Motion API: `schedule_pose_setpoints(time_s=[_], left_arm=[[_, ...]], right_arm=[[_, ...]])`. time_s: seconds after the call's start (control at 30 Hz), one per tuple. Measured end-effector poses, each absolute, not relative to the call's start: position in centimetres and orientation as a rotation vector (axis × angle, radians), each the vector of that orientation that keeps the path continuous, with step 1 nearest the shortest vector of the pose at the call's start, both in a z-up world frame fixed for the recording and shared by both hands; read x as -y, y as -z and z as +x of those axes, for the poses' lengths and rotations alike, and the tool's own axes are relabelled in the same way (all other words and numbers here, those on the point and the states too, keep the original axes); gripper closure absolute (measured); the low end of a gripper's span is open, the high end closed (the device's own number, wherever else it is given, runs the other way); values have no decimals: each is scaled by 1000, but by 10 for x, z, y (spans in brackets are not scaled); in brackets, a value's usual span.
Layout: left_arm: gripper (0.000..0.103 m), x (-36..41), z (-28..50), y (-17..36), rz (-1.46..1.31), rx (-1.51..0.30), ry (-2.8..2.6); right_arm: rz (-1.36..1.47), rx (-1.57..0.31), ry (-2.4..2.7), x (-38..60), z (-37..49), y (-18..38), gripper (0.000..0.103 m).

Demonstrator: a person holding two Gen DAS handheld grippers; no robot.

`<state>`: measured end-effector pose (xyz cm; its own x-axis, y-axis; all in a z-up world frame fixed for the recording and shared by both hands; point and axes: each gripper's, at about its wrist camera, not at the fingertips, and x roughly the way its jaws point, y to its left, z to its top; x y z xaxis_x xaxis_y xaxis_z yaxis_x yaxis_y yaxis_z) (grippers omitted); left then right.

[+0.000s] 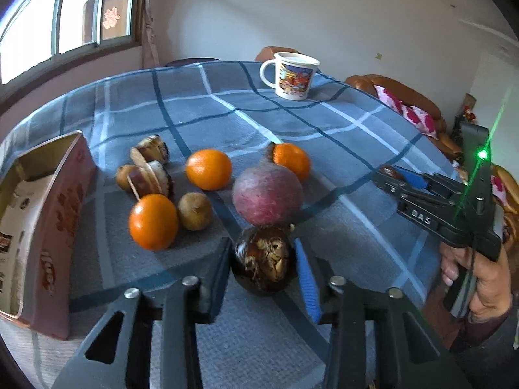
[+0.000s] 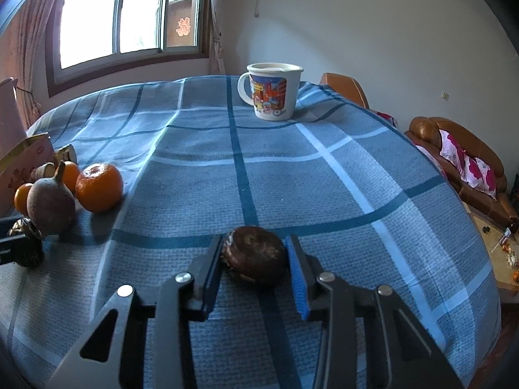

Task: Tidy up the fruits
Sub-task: 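Close the right tool on a dark mangosteen while the left tool grasps another mangosteen, then lift the mangosteens with both tools and carry them toward the tin box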

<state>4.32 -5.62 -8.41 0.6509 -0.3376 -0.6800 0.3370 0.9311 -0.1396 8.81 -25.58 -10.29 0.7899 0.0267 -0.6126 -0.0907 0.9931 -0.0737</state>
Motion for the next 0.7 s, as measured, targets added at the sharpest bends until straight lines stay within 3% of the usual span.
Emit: schedule_pose_setpoints(time_s=[0.7], left_arm=[[64,40,32,74,-38,-684,352]], right_arm=[[-122,-564,-161,223,68,91,63]])
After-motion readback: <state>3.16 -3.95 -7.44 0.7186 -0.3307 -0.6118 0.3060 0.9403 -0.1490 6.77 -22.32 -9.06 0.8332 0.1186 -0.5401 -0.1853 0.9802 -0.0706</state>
